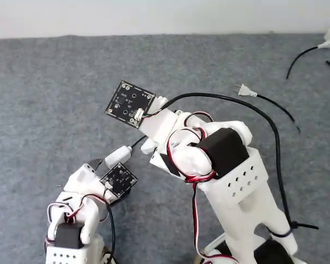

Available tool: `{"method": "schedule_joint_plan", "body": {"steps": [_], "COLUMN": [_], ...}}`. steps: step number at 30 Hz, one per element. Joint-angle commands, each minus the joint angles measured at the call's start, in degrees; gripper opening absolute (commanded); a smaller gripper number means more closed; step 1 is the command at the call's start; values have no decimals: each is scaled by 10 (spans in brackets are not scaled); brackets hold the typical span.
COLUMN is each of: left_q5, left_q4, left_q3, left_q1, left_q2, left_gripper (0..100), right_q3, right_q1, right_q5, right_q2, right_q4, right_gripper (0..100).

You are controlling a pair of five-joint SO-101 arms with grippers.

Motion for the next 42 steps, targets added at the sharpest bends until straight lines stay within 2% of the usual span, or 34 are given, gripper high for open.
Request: {"method": "schedule_joint_plan", "body": {"steps": [1, 4, 7, 17, 22, 27, 38, 42], "left_q5": [14, 14, 16, 11, -7, -8, -31, -53], "left_q4": [77, 90, 65, -105, -115, -107, -100, -140], "left_q3": [-94, -131, -163, -340, -444, -540, -547, -551], "left_q1": [3, 4, 4, 26, 24, -12, -4, -33], "left_q2": [-6, 9, 95, 673, 863, 925, 891, 931], "left_gripper": [410, 410, 410, 410, 408, 408, 408, 408], "right_q3": [-3, -3, -3, -3, -3, -3, 71, 71], "right_q1": [6, 6, 6, 6, 6, 6, 6, 6], "right_q5": [1, 1, -12, -15, -15, -14, -10, -10], "right_q2": [-19, -19, -19, -19, -20, -41, -100, -120], "right_q4": [20, 20, 20, 22, 22, 22, 18, 19], "right_gripper": [10, 10, 10, 10, 10, 10, 10, 10]}}
